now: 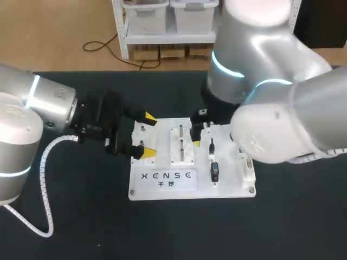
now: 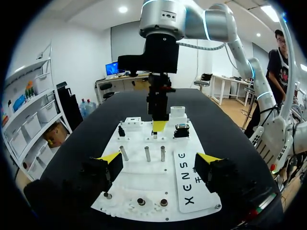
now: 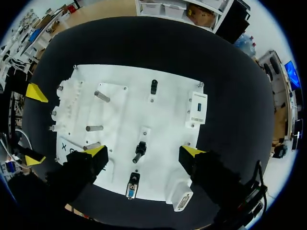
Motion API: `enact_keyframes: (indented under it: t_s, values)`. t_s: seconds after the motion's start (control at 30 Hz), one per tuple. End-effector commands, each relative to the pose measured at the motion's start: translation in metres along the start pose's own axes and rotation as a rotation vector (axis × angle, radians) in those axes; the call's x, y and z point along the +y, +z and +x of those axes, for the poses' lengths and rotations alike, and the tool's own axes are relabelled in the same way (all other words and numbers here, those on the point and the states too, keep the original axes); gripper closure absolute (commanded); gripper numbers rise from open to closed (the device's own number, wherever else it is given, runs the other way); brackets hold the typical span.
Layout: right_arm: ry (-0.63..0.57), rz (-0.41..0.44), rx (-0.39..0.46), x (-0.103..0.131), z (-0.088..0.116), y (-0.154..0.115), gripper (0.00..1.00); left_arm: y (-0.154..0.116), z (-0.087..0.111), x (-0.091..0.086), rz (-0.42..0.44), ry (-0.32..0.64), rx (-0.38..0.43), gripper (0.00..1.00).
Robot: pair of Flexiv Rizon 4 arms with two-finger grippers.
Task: Insert the Ethernet cable into its matching sockets.
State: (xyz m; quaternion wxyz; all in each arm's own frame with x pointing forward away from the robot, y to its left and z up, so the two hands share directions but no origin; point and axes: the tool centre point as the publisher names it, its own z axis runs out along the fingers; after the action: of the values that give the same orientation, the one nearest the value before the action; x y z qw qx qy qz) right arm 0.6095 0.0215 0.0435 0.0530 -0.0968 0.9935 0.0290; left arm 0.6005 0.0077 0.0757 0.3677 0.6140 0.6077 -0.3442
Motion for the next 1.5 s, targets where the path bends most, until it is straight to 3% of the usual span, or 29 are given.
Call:
enact_keyframes:
  t_s: [0.03, 0.33, 0.37, 0.53, 0.57, 0.93, 1.13, 1.3, 1.33, 1.37, 1.4, 1.5]
  values:
    - [0.016, 0.049, 0.015, 0.003, -0.002, 0.005, 0.0, 0.0, 0.001, 0.001, 0.001, 0.0, -0.001, 0.0]
    - [0.047, 0.042, 0.028, 0.002, -0.003, 0.013, 0.0, 0.0, 0.001, 0.001, 0.001, 0.0, -0.001, 0.0]
    - [0.046, 0.042, 0.025, 0.003, -0.003, 0.013, 0.12, 0.0, 0.001, 0.001, 0.001, 0.0, -0.001, 0.0]
    - [0.044, 0.038, 0.017, 0.004, -0.005, 0.016, 0.35, 0.0, 0.001, 0.001, 0.001, 0.0, -0.001, 0.0]
    - [0.045, 0.039, 0.018, 0.004, -0.005, 0.016, 0.49, 0.0, 0.001, 0.001, 0.001, 0.0, -0.001, 0.0]
    - [0.041, 0.035, 0.042, 0.004, -0.002, 0.019, 0.5, 0.0, 0.001, 0.001, 0.001, 0.0, -0.001, 0.0]
    - [0.037, 0.028, 0.047, 0.004, -0.001, 0.019, 0.56, 0.0, 0.001, 0.001, 0.001, 0.0, -0.001, 0.0]
    - [0.032, 0.026, 0.048, 0.004, -0.001, 0.02, 0.7, 0.0, 0.001, 0.001, 0.001, 0.0, -0.001, 0.0]
    - [0.032, 0.025, 0.049, 0.004, -0.001, 0.02, 0.76, 0.0, 0.001, 0.001, 0.001, 0.0, -0.001, 0.0]
    - [0.032, 0.025, 0.05, 0.004, -0.001, 0.02, 0.93, 0.0, 0.001, 0.001, 0.001, 0.0, -0.001, 0.0]
    - [0.032, 0.024, 0.051, 0.004, -0.001, 0.02, 1.0, 0.0, 0.001, 0.001, 0.001, 0.0, -0.001, 0.0]
    - [0.031, 0.021, 0.052, 0.004, -0.001, 0.02, 1.0, 0.0, 0.001, 0.001, 0.001, 0.0, -0.001, 0.0]
